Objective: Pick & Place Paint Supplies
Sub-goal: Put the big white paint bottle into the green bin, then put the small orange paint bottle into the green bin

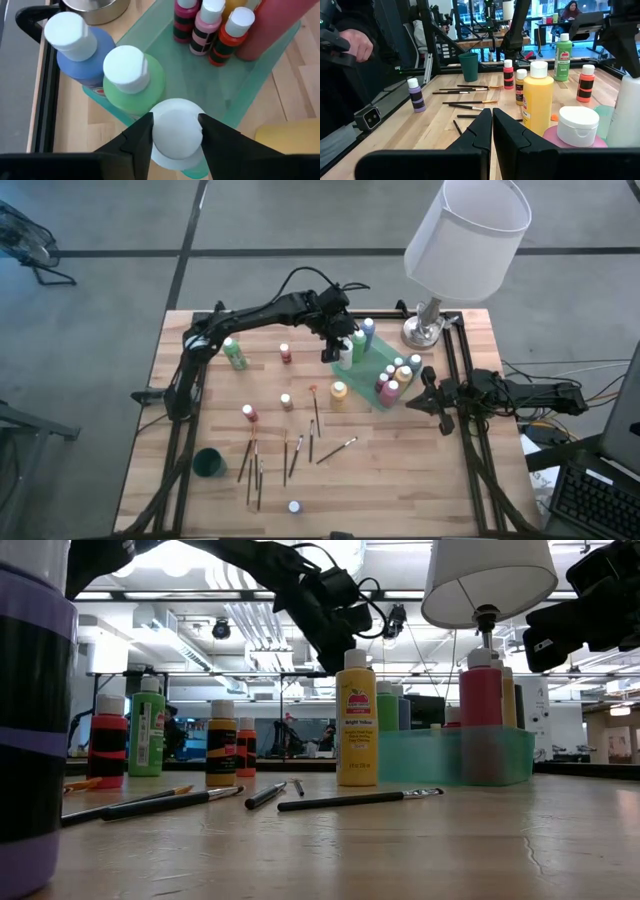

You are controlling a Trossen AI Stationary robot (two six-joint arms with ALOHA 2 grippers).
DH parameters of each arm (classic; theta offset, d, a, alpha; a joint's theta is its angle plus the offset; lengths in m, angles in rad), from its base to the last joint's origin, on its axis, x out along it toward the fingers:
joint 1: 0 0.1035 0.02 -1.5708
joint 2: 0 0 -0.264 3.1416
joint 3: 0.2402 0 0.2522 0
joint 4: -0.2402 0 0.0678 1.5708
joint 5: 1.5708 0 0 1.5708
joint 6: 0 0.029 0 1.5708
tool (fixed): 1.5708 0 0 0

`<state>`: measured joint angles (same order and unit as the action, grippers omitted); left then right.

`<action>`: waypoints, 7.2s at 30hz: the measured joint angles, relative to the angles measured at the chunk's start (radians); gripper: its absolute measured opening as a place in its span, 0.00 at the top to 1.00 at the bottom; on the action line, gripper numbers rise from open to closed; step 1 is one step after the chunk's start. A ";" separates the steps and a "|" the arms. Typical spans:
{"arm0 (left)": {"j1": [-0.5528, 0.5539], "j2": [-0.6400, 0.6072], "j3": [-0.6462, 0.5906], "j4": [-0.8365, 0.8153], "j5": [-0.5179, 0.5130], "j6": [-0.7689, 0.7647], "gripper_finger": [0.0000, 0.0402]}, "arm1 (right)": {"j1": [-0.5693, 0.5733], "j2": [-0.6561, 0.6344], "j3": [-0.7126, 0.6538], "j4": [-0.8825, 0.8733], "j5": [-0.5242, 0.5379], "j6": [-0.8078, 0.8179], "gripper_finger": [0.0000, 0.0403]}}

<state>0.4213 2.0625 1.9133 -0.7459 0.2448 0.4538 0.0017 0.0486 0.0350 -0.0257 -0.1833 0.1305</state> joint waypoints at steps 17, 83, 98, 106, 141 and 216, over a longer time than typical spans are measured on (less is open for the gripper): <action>0.000 -0.004 0.091 -0.095 -0.001 0.016 0.49 | 0.000 0.000 0.000 0.000 0.000 0.000 0.97; -0.108 -0.873 -0.345 -0.375 -0.111 -0.320 0.49 | 0.000 0.000 0.000 0.000 0.000 0.000 0.97; -0.141 -0.835 -0.499 -0.224 -0.270 -0.348 0.49 | 0.000 0.000 0.000 0.000 0.000 0.000 0.97; -0.073 -0.700 -0.500 -0.248 -0.271 -0.352 0.49 | 0.000 0.000 0.000 0.000 0.000 0.000 0.97; 0.143 -0.362 -0.449 -0.300 -0.180 0.044 0.49 | 0.000 0.000 0.000 0.000 0.000 0.000 0.97; 0.058 -0.345 0.161 -0.143 0.011 -0.002 0.69 | 0.000 0.000 0.000 0.000 0.000 0.000 0.97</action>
<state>0.4789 1.7172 2.0739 -0.8884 0.2558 0.4517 0.0018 0.0486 0.0349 -0.0257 -0.1833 0.1303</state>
